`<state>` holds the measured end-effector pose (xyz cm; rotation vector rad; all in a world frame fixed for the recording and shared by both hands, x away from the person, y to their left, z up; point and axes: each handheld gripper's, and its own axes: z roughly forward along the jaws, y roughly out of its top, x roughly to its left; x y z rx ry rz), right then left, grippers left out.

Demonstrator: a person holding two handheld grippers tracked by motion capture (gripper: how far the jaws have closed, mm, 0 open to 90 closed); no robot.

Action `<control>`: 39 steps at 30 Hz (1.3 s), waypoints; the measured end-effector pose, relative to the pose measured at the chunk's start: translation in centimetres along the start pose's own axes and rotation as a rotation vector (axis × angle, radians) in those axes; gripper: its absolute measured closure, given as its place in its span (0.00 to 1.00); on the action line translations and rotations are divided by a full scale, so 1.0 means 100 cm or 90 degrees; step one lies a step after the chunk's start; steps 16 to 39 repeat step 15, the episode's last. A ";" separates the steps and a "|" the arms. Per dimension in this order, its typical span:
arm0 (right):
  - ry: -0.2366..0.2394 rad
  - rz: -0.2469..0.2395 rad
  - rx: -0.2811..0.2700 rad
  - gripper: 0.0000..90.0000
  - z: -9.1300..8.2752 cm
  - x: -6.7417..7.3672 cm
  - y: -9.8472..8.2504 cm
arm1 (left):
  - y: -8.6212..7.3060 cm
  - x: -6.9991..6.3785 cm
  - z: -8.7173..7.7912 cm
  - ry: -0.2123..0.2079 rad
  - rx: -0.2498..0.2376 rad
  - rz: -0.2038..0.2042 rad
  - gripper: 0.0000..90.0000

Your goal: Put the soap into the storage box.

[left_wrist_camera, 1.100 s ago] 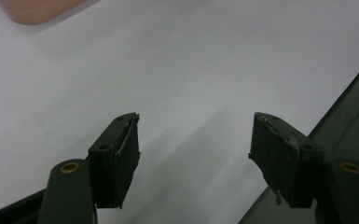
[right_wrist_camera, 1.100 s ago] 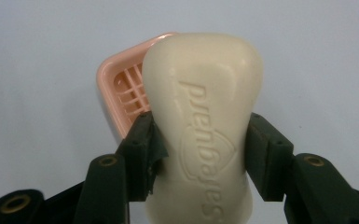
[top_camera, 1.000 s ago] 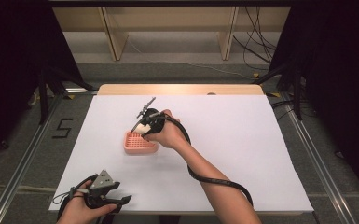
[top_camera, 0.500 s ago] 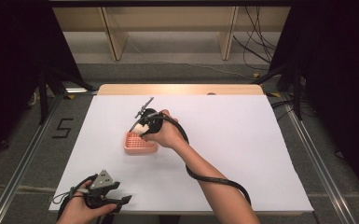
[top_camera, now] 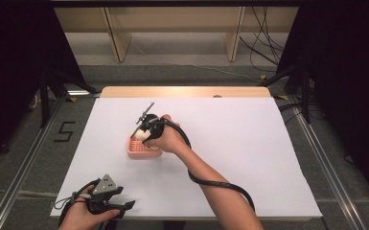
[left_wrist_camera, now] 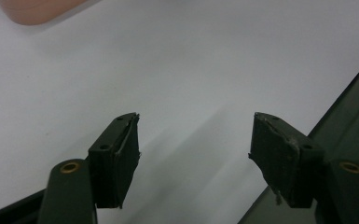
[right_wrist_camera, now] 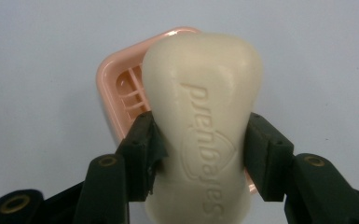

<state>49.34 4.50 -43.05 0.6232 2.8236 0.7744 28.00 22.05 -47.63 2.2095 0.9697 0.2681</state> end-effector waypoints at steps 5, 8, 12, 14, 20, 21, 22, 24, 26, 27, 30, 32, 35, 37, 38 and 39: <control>0.004 -0.004 -0.014 0.49 0.001 0.001 0.002 | -0.001 0.000 0.000 0.000 0.001 -0.010 0.36; 0.000 -0.004 -0.029 0.46 -0.006 0.001 0.002 | -0.001 0.000 0.001 0.012 0.002 -0.008 0.36; -0.010 -0.001 -0.052 0.45 -0.024 0.000 -0.013 | -0.001 0.001 -0.001 0.006 0.000 -0.001 0.36; -0.016 0.008 -0.050 0.45 -0.035 0.000 -0.028 | -0.001 0.001 -0.001 0.005 0.001 -0.002 0.36; -0.026 0.005 -0.053 0.44 -0.040 -0.001 -0.037 | -0.001 0.002 -0.001 0.008 0.006 0.003 0.36; -0.026 0.005 -0.053 0.44 -0.040 -0.001 -0.037 | -0.001 0.002 -0.001 0.008 0.006 0.003 0.36; -0.026 0.005 -0.053 0.44 -0.040 -0.001 -0.037 | -0.001 0.002 -0.001 0.008 0.006 0.003 0.36; -0.026 0.005 -0.053 0.44 -0.040 -0.001 -0.037 | -0.001 0.002 -0.001 0.008 0.006 0.003 0.36; -0.026 0.005 -0.053 0.44 -0.040 -0.001 -0.037 | -0.001 0.002 -0.001 0.008 0.006 0.003 0.36; -0.026 0.005 -0.053 0.44 -0.040 -0.001 -0.037 | -0.001 0.002 -0.001 0.008 0.006 0.003 0.36; -0.026 0.005 -0.053 0.44 -0.040 -0.001 -0.037 | -0.001 0.002 -0.001 0.008 0.006 0.003 0.36; -0.026 0.005 -0.053 0.44 -0.040 -0.001 -0.037 | -0.001 0.002 -0.001 0.008 0.006 0.003 0.36; -0.026 0.005 -0.053 0.44 -0.040 -0.001 -0.037 | -0.001 0.002 -0.001 0.008 0.006 0.003 0.36; -0.026 0.005 -0.053 0.44 -0.040 -0.001 -0.037 | -0.001 0.002 -0.001 0.008 0.006 0.003 0.36; -0.026 0.005 -0.053 0.44 -0.040 -0.001 -0.037 | -0.001 0.002 -0.001 0.008 0.006 0.003 0.36; -0.026 0.005 -0.053 0.44 -0.040 -0.001 -0.037 | -0.001 0.002 -0.001 0.008 0.006 0.003 0.36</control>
